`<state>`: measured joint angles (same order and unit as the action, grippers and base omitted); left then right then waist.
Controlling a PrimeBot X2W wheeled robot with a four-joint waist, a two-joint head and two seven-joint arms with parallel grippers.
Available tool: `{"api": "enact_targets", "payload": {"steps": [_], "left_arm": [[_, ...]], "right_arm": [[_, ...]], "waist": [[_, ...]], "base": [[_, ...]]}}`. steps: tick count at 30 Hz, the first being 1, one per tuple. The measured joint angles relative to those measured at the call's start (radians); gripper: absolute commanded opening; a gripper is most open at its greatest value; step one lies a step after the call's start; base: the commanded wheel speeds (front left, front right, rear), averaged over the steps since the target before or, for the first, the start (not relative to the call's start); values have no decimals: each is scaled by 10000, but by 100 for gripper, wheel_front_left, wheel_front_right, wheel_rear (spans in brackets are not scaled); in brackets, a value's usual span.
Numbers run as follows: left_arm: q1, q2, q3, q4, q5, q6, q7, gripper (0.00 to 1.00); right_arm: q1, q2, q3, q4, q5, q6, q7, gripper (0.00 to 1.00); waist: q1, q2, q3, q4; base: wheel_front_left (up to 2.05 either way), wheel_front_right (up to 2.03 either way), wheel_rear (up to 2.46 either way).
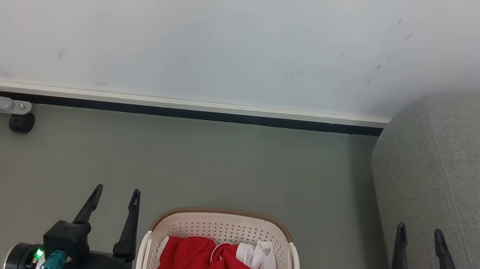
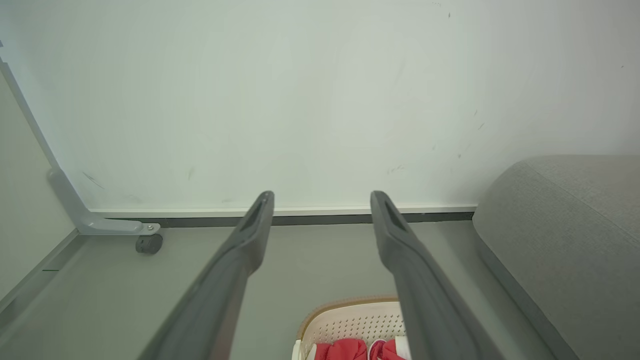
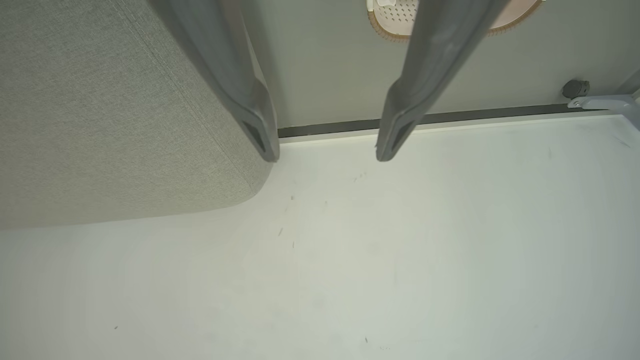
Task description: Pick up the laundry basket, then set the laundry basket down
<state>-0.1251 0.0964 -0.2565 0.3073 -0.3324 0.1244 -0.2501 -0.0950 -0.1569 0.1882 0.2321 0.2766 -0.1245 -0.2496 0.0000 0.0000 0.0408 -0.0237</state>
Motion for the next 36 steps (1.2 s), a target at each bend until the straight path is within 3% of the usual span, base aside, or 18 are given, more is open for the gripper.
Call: {"api": "enact_targets", "payload": {"steps": [36], "left_arm": [[45,295,-12,153,324,0,263,100]], "right_arm": [[81,21,-59,23,-226,0,203,100]], "waist": [[0,0,-505,146]], "base": [[0,0,0]]}}
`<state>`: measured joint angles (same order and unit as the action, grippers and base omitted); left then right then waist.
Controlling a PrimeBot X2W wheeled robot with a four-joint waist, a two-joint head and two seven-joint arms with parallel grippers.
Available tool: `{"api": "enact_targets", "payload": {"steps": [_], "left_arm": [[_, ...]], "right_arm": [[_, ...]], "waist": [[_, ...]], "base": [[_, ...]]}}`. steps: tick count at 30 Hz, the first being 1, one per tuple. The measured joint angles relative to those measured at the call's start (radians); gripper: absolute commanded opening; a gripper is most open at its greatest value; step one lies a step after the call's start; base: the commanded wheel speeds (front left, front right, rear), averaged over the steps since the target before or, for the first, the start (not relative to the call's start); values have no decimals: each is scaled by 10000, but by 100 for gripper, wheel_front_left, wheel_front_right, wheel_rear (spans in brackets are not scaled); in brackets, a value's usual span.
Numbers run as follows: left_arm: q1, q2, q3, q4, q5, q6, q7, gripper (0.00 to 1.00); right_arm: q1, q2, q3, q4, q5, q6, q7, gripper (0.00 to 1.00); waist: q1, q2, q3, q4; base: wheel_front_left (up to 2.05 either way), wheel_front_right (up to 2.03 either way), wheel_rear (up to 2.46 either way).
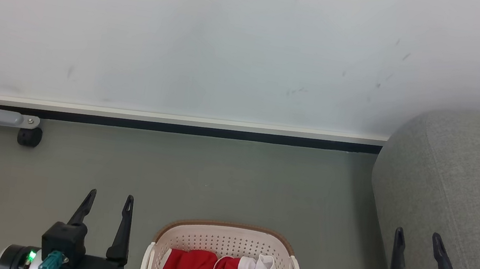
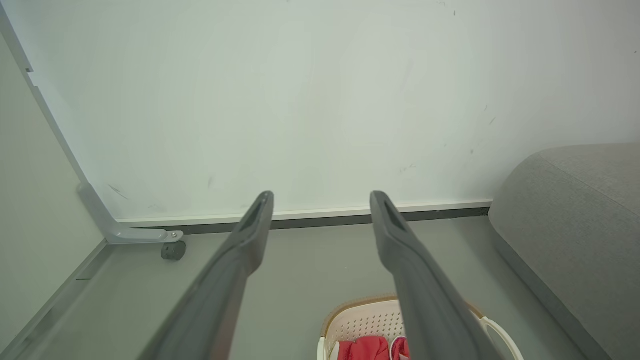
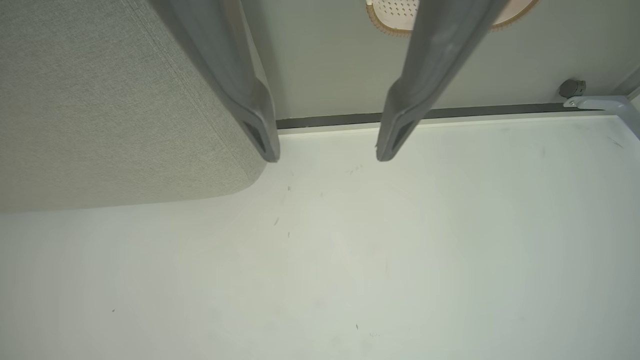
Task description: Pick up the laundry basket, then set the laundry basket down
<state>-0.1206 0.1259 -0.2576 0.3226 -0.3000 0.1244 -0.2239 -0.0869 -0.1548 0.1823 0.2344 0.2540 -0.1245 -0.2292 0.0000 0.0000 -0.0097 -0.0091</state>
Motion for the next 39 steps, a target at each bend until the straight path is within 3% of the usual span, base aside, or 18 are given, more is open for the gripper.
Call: {"api": "enact_targets", "payload": {"steps": [28,39], "left_arm": [[86,2,19,-140,42,0,376,100],[219,0,2,-414,73,0,506,100]], "right_arm": [[168,0,-33,-125,-113,0,359,100],[206,-17,-67,-403,-140,0,523,100]], "waist": [[0,1,29,-45],[0,0,547,-70]], "base": [[0,0,0],[0,0,0]]}}
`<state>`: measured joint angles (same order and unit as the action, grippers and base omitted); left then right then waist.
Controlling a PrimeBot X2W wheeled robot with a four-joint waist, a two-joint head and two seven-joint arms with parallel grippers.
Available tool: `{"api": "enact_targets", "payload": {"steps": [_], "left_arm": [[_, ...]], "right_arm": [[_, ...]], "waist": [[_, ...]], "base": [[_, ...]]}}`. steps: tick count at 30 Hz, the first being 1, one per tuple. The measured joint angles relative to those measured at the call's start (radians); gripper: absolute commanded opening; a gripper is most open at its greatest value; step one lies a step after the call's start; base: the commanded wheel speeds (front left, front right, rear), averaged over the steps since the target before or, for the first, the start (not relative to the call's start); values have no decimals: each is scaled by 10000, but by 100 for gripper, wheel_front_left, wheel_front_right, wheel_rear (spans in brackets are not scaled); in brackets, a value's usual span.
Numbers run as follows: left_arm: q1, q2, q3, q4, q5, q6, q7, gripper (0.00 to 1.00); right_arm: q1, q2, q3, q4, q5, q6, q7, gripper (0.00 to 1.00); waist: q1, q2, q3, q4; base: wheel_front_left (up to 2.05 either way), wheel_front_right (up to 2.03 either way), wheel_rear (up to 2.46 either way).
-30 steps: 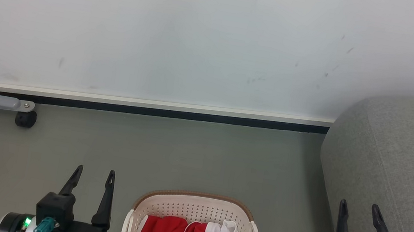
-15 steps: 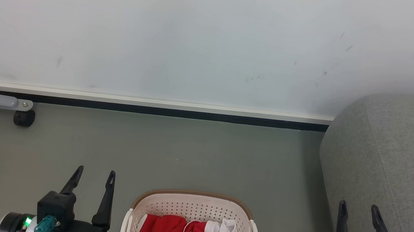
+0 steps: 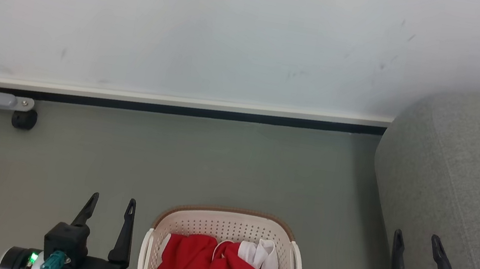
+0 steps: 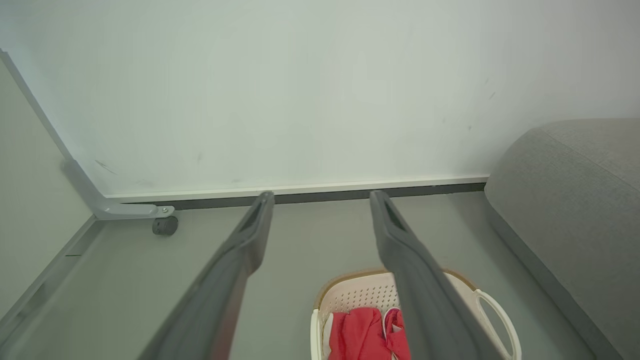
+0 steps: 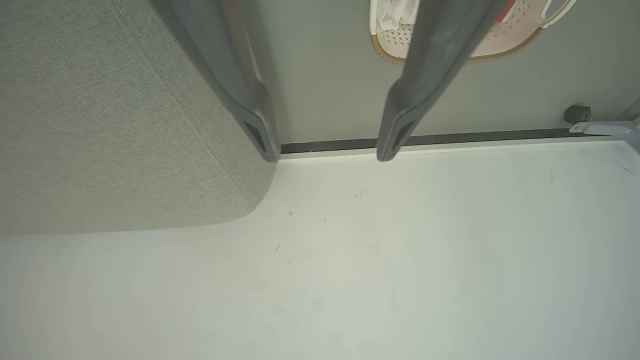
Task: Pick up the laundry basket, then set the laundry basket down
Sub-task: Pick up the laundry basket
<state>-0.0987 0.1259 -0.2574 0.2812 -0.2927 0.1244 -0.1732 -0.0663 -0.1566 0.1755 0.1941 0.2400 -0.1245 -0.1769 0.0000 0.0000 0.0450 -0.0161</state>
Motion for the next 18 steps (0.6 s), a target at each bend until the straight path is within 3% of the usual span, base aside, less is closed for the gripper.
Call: {"api": "enact_targets", "payload": {"steps": [18], "left_arm": [[-686,-36,-140,-387,130,0,280,100]], "right_arm": [[-584,-38,-13,-454,-33,0,186,100]], "waist": [[1,1,1772,39]], "base": [[0,0,0]]}}
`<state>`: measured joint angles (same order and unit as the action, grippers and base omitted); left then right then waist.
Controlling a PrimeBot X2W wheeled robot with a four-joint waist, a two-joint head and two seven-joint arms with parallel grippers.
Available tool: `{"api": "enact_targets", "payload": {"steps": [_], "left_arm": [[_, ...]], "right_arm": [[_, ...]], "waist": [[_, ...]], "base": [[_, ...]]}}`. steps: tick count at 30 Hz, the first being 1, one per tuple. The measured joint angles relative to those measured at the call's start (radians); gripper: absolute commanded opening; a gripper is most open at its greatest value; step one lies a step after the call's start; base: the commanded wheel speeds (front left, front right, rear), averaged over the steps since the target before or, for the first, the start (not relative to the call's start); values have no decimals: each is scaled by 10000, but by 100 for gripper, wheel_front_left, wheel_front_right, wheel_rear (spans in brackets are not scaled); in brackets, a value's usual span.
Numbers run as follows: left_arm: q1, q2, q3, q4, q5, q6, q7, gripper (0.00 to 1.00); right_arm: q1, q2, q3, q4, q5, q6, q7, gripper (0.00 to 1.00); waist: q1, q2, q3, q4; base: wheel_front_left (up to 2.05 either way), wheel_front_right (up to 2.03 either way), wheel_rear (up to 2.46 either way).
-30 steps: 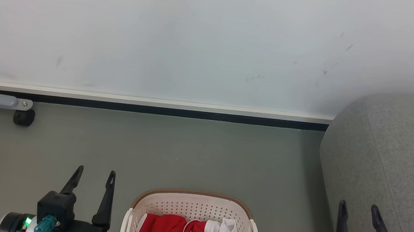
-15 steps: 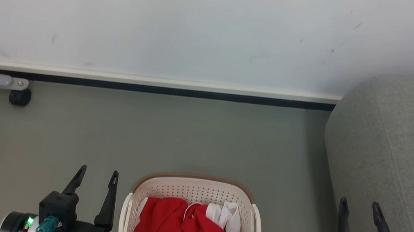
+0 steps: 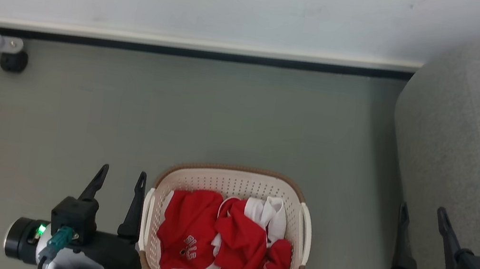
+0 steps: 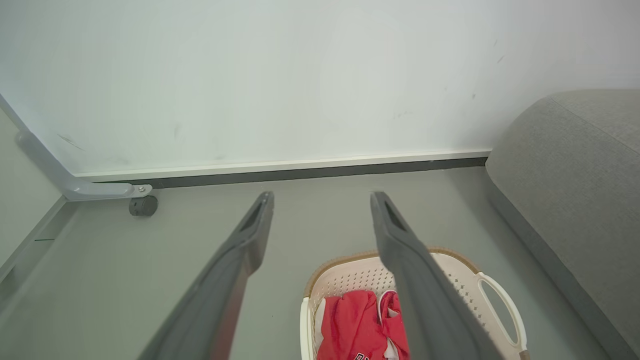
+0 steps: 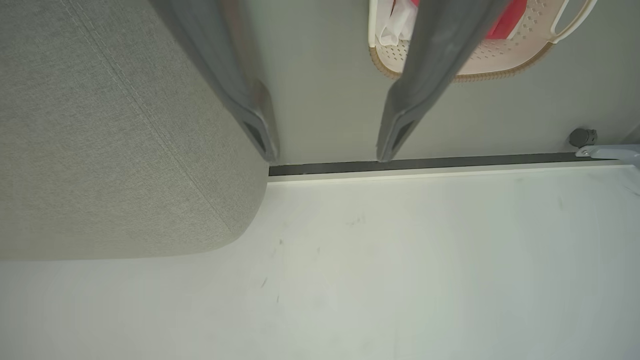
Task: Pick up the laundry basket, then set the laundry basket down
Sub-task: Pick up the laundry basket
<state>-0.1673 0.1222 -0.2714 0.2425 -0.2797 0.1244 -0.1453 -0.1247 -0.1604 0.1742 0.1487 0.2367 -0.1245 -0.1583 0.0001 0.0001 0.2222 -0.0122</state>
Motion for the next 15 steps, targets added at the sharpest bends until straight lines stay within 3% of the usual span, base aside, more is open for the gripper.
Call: {"api": "enact_targets", "payload": {"steps": [15], "left_arm": [[-1328,-13,-69,4,276,-10,173,100]], "right_arm": [[-1151,-115,-29,-4,-71,15,132,100]], "waist": [[1,1,1914,21]], "base": [[0,0,0]]}}
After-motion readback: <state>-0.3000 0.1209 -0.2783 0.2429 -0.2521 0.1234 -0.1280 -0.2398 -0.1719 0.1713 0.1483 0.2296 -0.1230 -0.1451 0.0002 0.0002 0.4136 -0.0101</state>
